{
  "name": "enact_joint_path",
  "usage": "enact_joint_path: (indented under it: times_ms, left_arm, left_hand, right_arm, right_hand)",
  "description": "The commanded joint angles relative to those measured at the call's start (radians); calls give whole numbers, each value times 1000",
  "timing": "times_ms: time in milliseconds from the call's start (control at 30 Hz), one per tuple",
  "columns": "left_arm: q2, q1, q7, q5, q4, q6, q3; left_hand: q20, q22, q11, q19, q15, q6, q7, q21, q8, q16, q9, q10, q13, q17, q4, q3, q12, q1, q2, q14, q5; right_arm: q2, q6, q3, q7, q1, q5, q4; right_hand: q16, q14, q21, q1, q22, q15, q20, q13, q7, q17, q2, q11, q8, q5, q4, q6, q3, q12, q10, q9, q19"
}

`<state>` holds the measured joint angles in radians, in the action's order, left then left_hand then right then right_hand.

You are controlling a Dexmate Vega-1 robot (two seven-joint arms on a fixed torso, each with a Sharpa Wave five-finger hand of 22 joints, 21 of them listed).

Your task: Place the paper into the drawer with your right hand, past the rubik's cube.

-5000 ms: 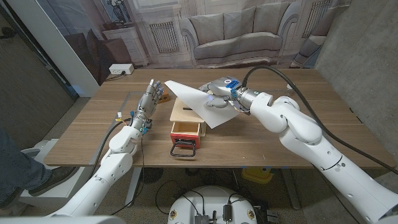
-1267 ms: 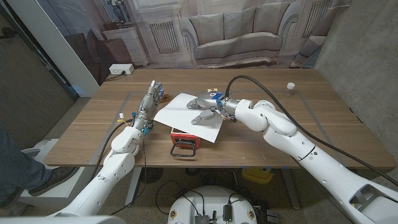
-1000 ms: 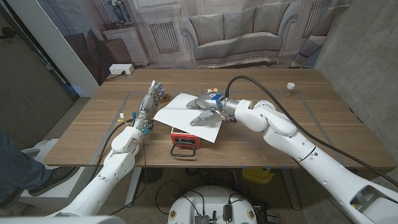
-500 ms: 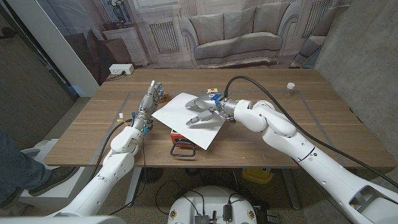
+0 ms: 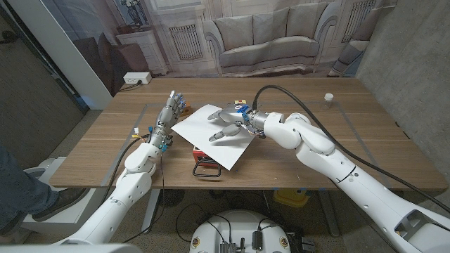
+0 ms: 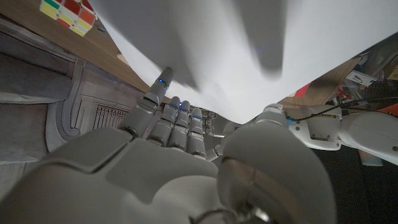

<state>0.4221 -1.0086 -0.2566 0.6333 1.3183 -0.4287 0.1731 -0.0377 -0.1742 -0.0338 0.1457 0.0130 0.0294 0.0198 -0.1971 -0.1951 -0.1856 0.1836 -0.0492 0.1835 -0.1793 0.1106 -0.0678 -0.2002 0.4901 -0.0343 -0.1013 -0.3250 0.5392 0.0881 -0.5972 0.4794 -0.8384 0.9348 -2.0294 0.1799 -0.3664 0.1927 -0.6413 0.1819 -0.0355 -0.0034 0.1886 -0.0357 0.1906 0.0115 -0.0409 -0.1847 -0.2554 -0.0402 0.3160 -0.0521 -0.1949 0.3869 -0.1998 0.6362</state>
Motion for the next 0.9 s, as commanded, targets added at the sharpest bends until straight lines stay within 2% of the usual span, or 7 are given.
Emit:
enact_joint_path:
  times_ms: [33,533,900]
  left_arm:
    - [-3,10,-9,-2,-9,3,-1]
    - [-2,6,-4,-4,-1,4,-7]
    - [8,1,5,-9,20,10,-6]
  left_hand:
    - [-30,-6,-5,10,1,-8,0,-1,-4,-1,5,1,5,-2,-1,-7,-3,4,-6,-9,1]
    - [-31,-6,-6,10,2,-6,0,-1,-3,-1,5,1,5,-2,-1,-9,-3,5,-7,-9,1]
    - [-31,-6,-8,11,1,-6,0,-1,-3,-1,5,-1,5,-2,-1,-11,-2,6,-8,-9,1]
  right_arm:
    - [7,1,14,-20,-8,10,-26]
    - [6,19,24,-63,-5,27,-45]
    - [9,33,44,-115,-23,23,-66]
  right_hand:
    - [-1,3,-4,2,2,7,2,2,3,0,5,-4,-1,-6,2,-3,-5,1,-3,-3,-4]
    - [-2,17,-9,1,2,14,6,1,6,-1,4,-5,-4,-14,2,-7,-8,-1,-11,-2,-27]
    - [-1,23,-11,0,1,16,9,1,5,-2,4,-4,-6,-18,3,-7,-9,-2,-13,-2,-40]
